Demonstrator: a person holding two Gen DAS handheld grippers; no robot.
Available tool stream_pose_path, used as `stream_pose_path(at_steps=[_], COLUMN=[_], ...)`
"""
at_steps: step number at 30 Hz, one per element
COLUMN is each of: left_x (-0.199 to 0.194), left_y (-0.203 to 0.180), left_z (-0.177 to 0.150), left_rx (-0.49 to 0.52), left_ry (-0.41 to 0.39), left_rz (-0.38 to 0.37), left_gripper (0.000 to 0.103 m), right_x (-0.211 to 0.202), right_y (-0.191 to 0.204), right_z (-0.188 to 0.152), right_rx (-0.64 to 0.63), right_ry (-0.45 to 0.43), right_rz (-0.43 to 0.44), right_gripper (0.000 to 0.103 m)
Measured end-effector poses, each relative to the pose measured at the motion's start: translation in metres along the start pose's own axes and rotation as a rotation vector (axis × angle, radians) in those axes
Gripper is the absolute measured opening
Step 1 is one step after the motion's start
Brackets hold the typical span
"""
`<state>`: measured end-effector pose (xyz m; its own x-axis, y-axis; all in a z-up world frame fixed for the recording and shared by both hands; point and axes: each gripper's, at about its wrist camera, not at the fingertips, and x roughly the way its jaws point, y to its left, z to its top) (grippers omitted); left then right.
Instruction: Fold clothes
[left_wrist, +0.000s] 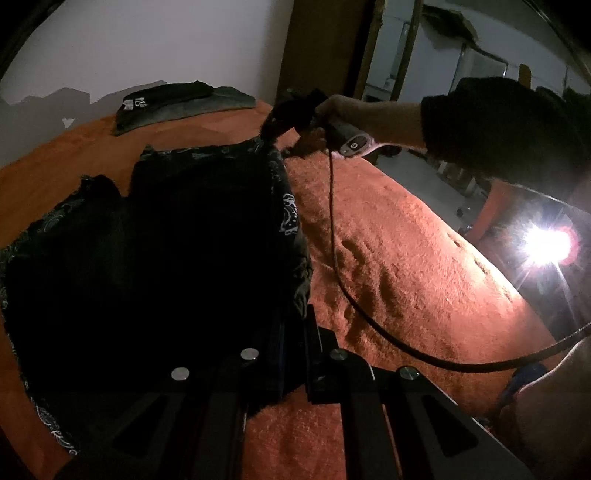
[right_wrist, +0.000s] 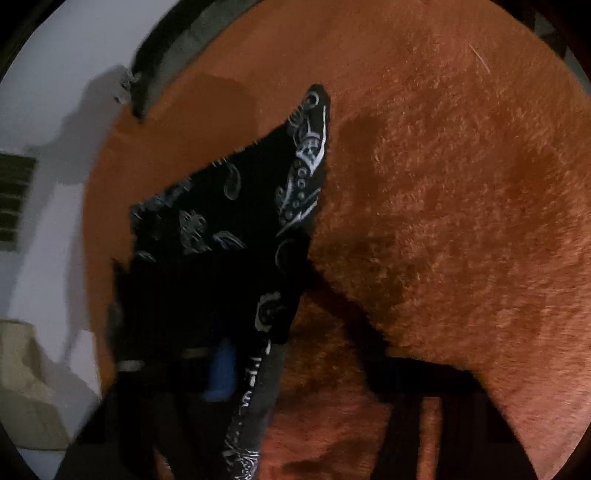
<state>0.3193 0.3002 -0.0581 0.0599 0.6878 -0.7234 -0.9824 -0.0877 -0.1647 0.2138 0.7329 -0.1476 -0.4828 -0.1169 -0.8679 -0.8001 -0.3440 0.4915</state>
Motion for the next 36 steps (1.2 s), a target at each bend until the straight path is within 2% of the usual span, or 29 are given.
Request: stream_pose_path(at_steps=[1, 2, 4, 9, 14, 17, 22, 25, 28, 32, 36], left_x=[-0.001, -0.002, -0.006, -0.027, -0.054, -0.072, -0.084, -0.099, -0.117, -0.141, -0.155], left_y=[0.002, 0.004, 0.008, 0.022, 0.038, 0.054, 0.089, 0.100, 0.114, 0.135, 0.153], left_z=[-0.001, -0.001, -0.002, -0.009, -0.029, -0.051, -0.086, -0.101, -0.113, -0.133, -0.156], left_rx=[-0.006, -0.012, -0.025, -0.060, -0.143, -0.228, -0.460, -0.527, -0.565, -0.648, -0.741], left_ry=[0.001, 0.001, -0.007, -0.056, -0.079, -0.097, -0.058, -0.067, -0.071, -0.065, -0.041], left_rz=[-0.003, -0.005, -0.001, 0.040, 0.090, 0.204, 0.214, 0.239, 0.302, 0.384, 0.433], left_gripper=[0.008, 0.008, 0.008, 0.008, 0.008, 0.007, 0.006, 0.007, 0.007, 0.007, 0.007], right_x=[0.000, -0.002, -0.009, -0.025, -0.023, -0.017, 0.012, 0.037, 0.060, 0.087, 0.122], right_y=[0.005, 0.010, 0.021, 0.064, 0.147, 0.204, 0.303, 0.356, 0.409, 0.484, 0.531], right_z=[-0.001, -0.001, -0.006, -0.004, -0.007, -0.017, -0.063, -0.094, -0.126, -0.170, -0.205], right_rx=[-0.019, -0.033, -0.057, -0.121, -0.246, -0.337, -0.493, -0.580, -0.657, -0.765, -0.798], right_ry=[0.006, 0.001, -0.013, -0.046, -0.053, -0.049, -0.009, 0.027, 0.080, 0.095, 0.114], right_rz=[-0.018, -0.034, -0.049, -0.012, -0.052, -0.082, -0.078, -0.080, -0.082, -0.085, -0.110], right_gripper=[0.004, 0.002, 0.002, 0.002, 0.002, 0.002, 0.001, 0.001, 0.001, 0.001, 0.001])
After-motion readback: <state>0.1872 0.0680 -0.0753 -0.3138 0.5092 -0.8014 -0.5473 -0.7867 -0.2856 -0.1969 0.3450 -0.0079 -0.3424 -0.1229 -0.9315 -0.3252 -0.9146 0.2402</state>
